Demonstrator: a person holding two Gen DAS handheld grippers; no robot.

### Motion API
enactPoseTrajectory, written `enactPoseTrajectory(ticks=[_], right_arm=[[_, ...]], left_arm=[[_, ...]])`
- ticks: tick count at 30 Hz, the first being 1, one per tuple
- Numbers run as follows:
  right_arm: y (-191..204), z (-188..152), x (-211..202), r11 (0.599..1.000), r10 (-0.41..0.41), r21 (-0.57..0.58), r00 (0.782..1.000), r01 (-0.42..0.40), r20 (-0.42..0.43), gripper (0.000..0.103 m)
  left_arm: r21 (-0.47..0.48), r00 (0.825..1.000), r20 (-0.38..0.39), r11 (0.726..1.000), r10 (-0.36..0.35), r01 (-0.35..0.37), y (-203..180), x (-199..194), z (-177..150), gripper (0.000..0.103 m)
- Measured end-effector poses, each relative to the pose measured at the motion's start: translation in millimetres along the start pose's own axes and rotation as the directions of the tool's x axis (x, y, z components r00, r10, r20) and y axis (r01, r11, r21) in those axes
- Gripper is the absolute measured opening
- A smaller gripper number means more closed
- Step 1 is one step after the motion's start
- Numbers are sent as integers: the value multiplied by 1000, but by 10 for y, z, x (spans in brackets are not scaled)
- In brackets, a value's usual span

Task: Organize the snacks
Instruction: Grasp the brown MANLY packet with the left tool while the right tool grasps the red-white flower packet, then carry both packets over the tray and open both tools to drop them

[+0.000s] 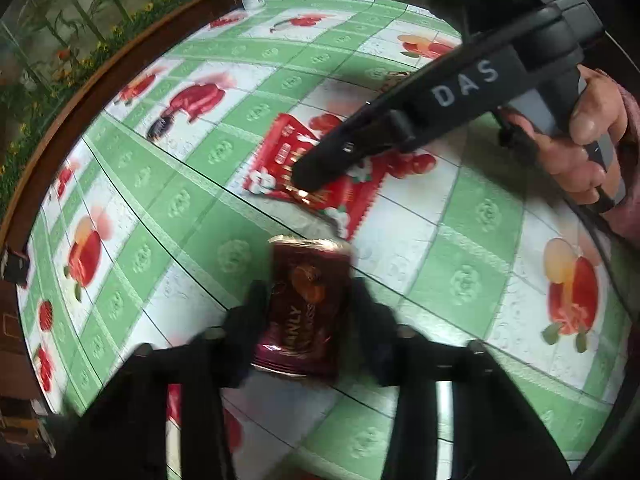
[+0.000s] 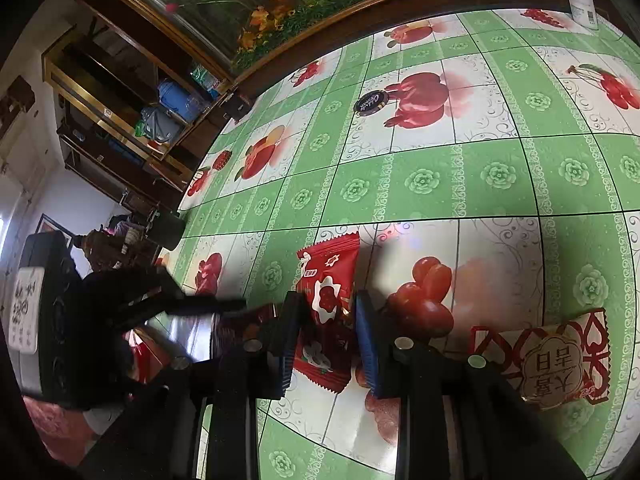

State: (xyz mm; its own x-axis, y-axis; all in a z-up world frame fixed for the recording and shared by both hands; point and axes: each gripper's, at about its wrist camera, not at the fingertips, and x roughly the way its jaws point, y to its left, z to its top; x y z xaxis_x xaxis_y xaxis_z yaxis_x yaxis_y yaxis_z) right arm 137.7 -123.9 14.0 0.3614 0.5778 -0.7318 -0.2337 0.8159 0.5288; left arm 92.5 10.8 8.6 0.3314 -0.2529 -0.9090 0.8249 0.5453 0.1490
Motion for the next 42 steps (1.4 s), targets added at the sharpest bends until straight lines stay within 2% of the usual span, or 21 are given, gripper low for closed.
enactPoseTrajectory(ticks=[2,6,8,10,14,18,22,29,33,37,42], right_arm=[[3,-3,-4,1000,-4,-3,1000,4,-1,28],[65,-36,-9,1000,-21,-22,1000,21,-7,28],[96,-59,-20,999,-32,-29,999,32,-16,27],[130,-104,-52,998,-47,-41,999,46,-21,27],[153,-236,-180,996,-58,-66,998,57,-10,24],[132,-479,-375,996,-46,-81,999,45,-2,23],[147,-775,-549,994,-40,-103,999,40,7,23],[336,-1108,-856,985,-25,-169,997,36,68,21],[469,-1250,-1024,979,15,-205,994,8,109,21],[590,-1388,-1045,976,35,-216,994,-11,104,21],[810,-1451,-1007,972,48,-234,995,-27,87,21]], left_arm=[[-26,999,-22,999,24,-24,-48,-19,-11,35],[-148,996,-78,987,50,-61,-127,-49,-17,32],[-209,988,-113,970,103,-125,-192,-65,-30,31],[-253,974,-146,945,175,-208,-337,-111,-56,30],[-263,953,-116,917,279,-300,-682,-288,-91,30],[-311,935,-62,883,350,-351,-907,-525,-132,30],[-323,895,-11,846,446,-425,-1123,-770,-155,30],[-372,848,66,802,526,-468,-1293,-1182,-262,30],[-404,835,86,785,544,-470,-1354,-1366,-374,30],[-427,808,102,759,580,-491,-1404,-1533,-523,30],[-472,785,115,729,609,-496,-1424,-1722,-736,30]])
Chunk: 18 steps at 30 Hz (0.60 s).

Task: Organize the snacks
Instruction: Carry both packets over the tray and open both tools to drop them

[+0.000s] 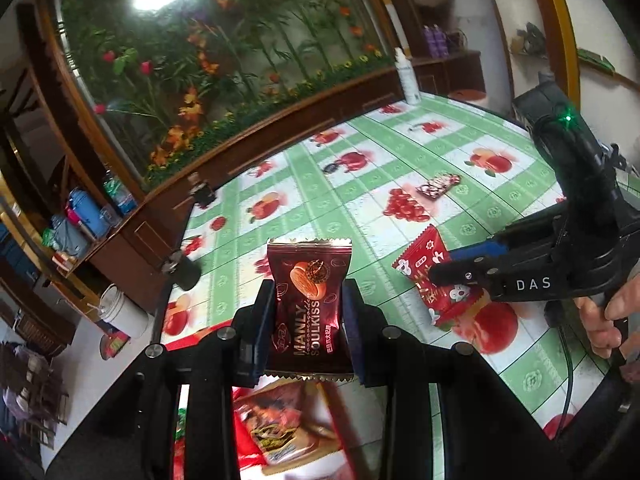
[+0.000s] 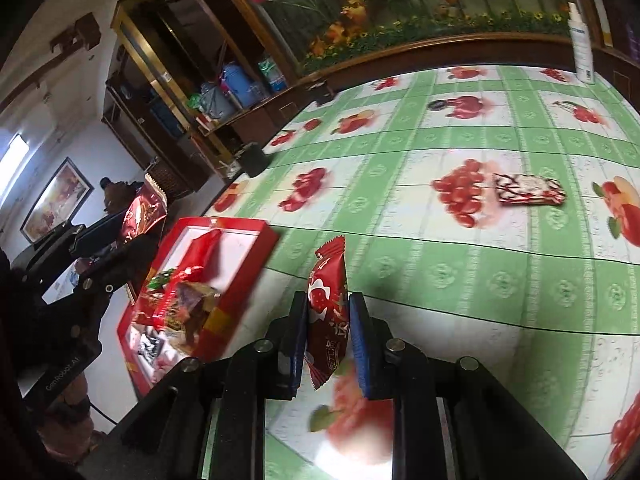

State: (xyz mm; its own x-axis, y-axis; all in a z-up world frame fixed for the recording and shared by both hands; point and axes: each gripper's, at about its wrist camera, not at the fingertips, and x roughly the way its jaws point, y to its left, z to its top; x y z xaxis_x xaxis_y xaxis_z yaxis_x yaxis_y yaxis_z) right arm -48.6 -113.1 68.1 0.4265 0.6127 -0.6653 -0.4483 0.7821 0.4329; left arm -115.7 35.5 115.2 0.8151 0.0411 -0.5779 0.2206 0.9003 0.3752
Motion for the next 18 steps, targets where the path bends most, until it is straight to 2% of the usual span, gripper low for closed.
enactPoseTrajectory(ticks=[9,18], right_arm=[[685,148,245,994,74,-80,997,-75,-18,21],[1289,228,719,982,115,-141,991,-123,-67,21]], left_arm=[[-99,998,9,993,63,-62,486,-144,-309,30],[-174,993,-30,977,118,-121,904,-71,-624,30]])
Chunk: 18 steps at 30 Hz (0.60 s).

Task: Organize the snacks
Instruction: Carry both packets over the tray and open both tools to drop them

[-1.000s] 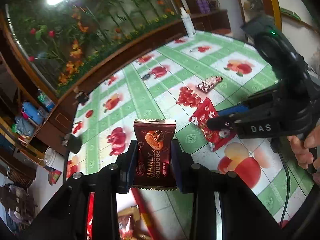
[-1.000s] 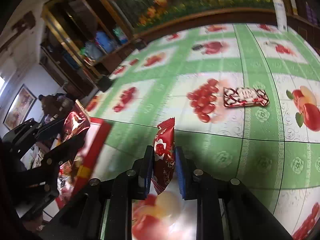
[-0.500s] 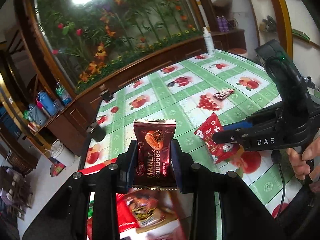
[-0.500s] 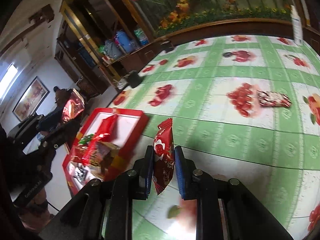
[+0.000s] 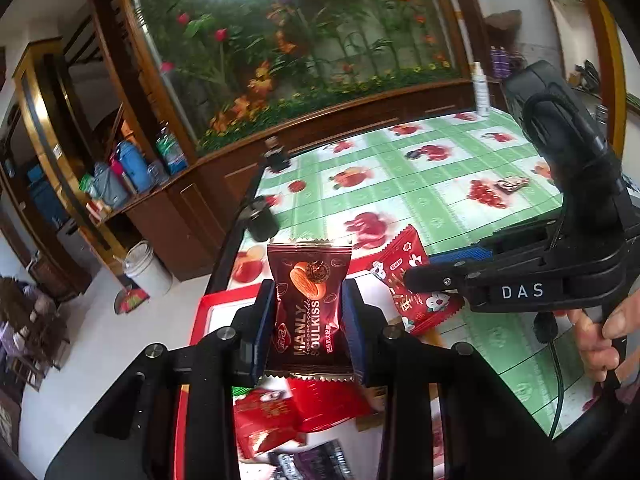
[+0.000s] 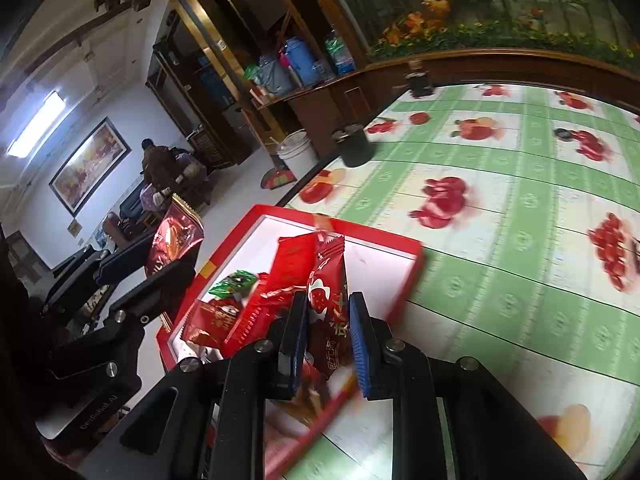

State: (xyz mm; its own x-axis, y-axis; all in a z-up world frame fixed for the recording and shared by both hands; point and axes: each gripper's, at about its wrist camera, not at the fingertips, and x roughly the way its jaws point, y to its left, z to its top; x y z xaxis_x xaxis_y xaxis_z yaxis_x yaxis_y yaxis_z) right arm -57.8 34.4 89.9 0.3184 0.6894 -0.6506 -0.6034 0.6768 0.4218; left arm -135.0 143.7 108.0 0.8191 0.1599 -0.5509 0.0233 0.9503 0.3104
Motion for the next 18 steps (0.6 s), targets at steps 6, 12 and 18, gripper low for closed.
enactPoseTrajectory(ticks=[6,12,18], right_arm=[[157,59,291,1000,6,-16,999,-6,-36,21],[233,97,474,1000,13,-18,999,-14,-53,21],[295,130,642,999,22,-24,997,-23,-72,20]], left_arm=[[-38,1000,-16,999,10,-11,184,100,-109,30],[-62,999,-38,998,13,-16,291,204,-197,30],[-74,998,-59,997,17,-22,350,296,-250,31]])
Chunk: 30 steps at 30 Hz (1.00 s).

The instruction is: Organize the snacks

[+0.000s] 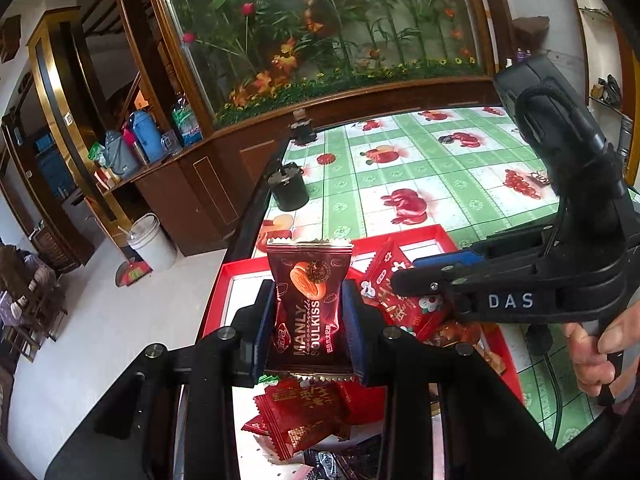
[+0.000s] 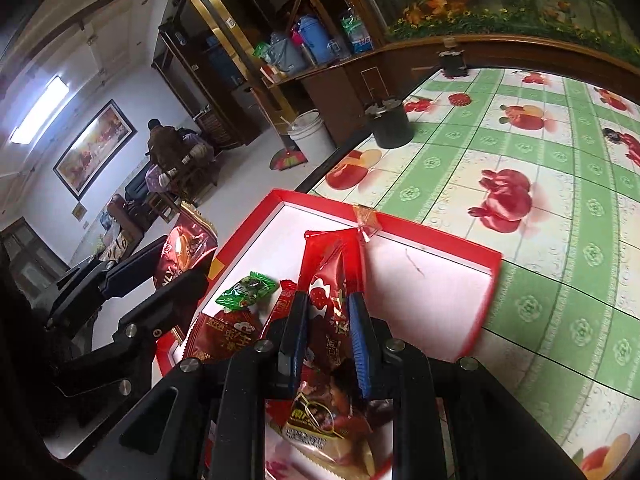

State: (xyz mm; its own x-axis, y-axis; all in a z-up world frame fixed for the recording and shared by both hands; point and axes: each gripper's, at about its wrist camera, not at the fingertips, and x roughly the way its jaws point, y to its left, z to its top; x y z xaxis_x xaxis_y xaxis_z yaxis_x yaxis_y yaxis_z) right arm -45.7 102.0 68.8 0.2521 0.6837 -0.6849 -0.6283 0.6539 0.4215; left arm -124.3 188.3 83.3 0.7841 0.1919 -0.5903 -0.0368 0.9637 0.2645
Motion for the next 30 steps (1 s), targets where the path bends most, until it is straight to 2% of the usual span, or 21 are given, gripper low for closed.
enactPoseTrajectory(ticks=[7,9,10,11,12,14,15,16,17,19,20,21,23,25,30], right_arm=[[62,-5,102,1000,25,-3,1000,-25,2,24],[61,-6,67,999,33,-1,999,-33,21,29],[60,-3,40,999,34,0,999,-34,32,32],[60,-6,-7,999,32,0,998,-32,48,40],[58,-5,-70,1000,30,0,997,-30,69,47],[53,-19,-227,1000,25,-1,993,-25,116,53],[60,-30,-296,1000,18,-5,991,-18,131,58],[69,-50,-370,1000,8,-10,989,-6,146,61],[88,-88,-483,1000,-18,-21,985,21,173,64],[132,-156,-639,996,-67,-47,975,79,210,67],[178,-219,-744,990,-107,-68,965,127,238,69],[207,-267,-812,984,-132,-79,957,157,258,73],[272,-372,-940,977,-159,-92,942,193,296,80],[341,-469,-1008,972,-170,-102,933,212,316,82],[561,-768,-1020,919,-289,-165,897,358,334,83]], left_arm=[[-22,999,-34,1000,20,-21,65,102,-48,32],[-27,998,-44,999,34,-35,73,106,-57,34],[-31,998,-53,999,39,-41,69,106,-62,37],[-42,998,-56,998,36,-38,72,92,-70,40],[-55,998,-52,998,30,-32,84,72,-87,52],[-94,999,-23,995,22,-24,86,-39,-123,69],[-109,1000,2,994,16,-16,83,-113,-146,74],[-125,999,39,992,11,-6,79,-220,-182,74],[-133,998,64,991,17,-8,73,-295,-207,75],[-144,986,150,988,73,-51,33,-559,-286,91],[-154,978,187,986,97,-68,21,-675,-321,93],[-164,970,217,984,107,-72,5,-779,-352,96],[-192,962,260,981,80,-30,-4,-978,-404,103],[-235,956,287,972,54,16,8,-1134,-441,103],[-270,960,275,962,50,28,29,-1273,-476,103]])
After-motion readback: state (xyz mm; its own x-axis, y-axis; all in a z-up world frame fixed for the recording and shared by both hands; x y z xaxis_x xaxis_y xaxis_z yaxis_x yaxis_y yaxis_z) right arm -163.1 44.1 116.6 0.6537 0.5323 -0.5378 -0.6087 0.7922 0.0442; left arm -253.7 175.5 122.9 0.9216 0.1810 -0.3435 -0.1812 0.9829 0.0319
